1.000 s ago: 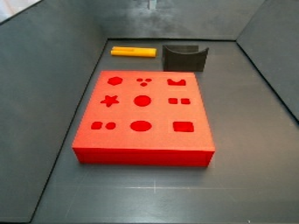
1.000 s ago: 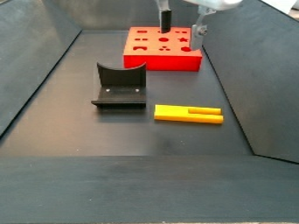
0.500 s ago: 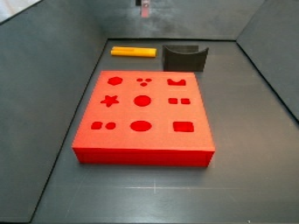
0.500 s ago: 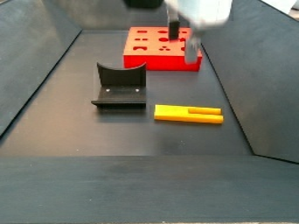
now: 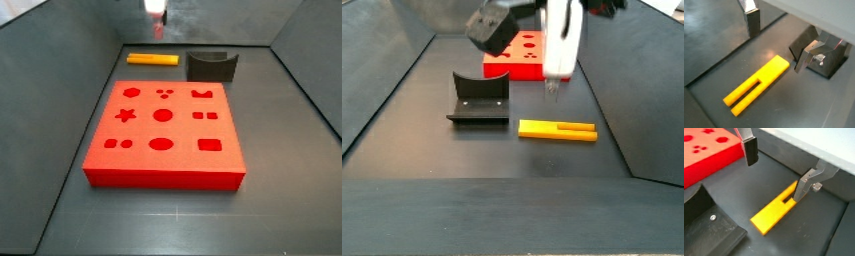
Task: Pick up the square-circle object. Move up. Rotate the square-circle object. Place the square-circle object on the fixture. Regrasp the square-circle object. Move to above the board. Insert the square-circle object.
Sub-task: Pick up the square-circle object.
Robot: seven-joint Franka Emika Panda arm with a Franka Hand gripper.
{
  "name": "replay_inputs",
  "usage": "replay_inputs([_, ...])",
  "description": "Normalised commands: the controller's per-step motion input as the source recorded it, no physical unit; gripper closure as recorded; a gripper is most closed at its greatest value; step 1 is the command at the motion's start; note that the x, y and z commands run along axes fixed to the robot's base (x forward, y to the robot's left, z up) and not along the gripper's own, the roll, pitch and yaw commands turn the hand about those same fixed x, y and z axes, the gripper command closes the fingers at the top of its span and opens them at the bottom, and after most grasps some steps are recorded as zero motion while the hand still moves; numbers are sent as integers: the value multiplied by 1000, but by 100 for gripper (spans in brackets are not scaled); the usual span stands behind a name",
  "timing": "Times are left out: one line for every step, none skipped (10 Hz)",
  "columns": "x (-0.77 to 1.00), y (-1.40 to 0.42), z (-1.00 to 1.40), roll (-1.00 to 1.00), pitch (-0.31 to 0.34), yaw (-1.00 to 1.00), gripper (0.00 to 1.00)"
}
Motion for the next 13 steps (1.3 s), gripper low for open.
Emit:
replay_inputs([186, 226, -514, -309, -76, -200, 0])
replay_inputs([223, 191, -471, -349, -20, -49, 0])
replay_inputs([83, 131, -337, -414, -7, -57, 0])
replay_inputs([0, 186, -286, -453, 0, 0, 0])
replay_inputs([66, 214, -389, -394, -29, 40, 0])
replay_inputs([0, 0, -649, -224, -126, 0, 0])
replay_inputs([254, 0, -603, -121, -44, -120, 0])
replay_inputs([191, 0, -626, -110, -74, -60, 0])
replay_inputs([243, 0, -671, -13, -91, 20, 0])
replay_inputs([286, 0, -574, 0, -54, 37, 0])
replay_inputs([186, 34, -494, 0, -54, 46, 0])
replay_inputs([114, 26, -449, -43, -80, 31, 0])
replay_inputs([6, 46, -406, -130, -113, 31, 0])
